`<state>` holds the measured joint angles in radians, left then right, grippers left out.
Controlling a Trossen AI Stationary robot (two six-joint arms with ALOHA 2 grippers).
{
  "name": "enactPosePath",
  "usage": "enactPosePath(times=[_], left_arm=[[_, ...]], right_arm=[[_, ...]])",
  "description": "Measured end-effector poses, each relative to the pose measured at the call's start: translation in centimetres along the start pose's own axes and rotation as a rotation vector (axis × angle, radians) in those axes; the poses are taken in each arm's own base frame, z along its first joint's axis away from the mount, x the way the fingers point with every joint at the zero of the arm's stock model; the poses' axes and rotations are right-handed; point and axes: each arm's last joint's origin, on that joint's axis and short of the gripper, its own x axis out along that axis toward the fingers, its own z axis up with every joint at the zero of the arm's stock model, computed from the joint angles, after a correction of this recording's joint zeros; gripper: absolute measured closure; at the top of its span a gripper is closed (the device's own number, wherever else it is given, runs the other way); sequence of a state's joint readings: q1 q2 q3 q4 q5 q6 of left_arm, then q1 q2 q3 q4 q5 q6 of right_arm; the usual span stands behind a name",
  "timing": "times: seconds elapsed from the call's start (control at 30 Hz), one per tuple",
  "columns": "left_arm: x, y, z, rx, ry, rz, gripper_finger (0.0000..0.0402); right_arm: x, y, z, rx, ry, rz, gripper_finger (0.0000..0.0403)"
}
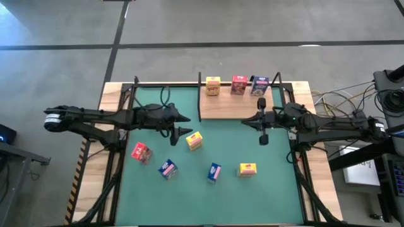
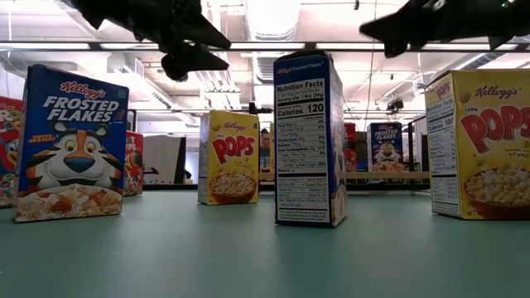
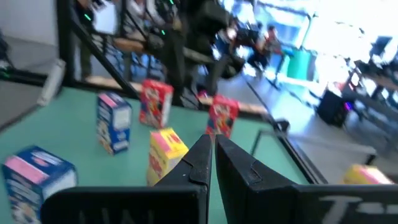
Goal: Stack cereal on shelf
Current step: Put the left yellow cereal box on the shelf aligned with the other yellow cereal box
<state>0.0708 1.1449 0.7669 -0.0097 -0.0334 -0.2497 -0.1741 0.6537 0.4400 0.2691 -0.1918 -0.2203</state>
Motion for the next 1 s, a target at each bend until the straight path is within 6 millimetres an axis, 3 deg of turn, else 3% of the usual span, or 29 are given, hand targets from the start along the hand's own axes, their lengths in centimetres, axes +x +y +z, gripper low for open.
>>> enactPosePath(times=[0.53,0.8,1.0], left_arm=[[3.7,-3.5,-0.5,0.062,0.359,-0.003,0.0169],[5.8,-3.1,-1.7,0.111,0.416,0.138,0.0169],[6.3,-3.1,-2.1,0.108,0.428,0.162,0.0169]], right_arm=[[-1.4,0.5,0.6,-0.004,-0.078,0.091,0.0390],[-1.4,0.5,0.6,-0.006,-0.075,0.091,0.0390],[-1.4,0.5,0.6,-0.005,-0.074,0.091,0.0390]])
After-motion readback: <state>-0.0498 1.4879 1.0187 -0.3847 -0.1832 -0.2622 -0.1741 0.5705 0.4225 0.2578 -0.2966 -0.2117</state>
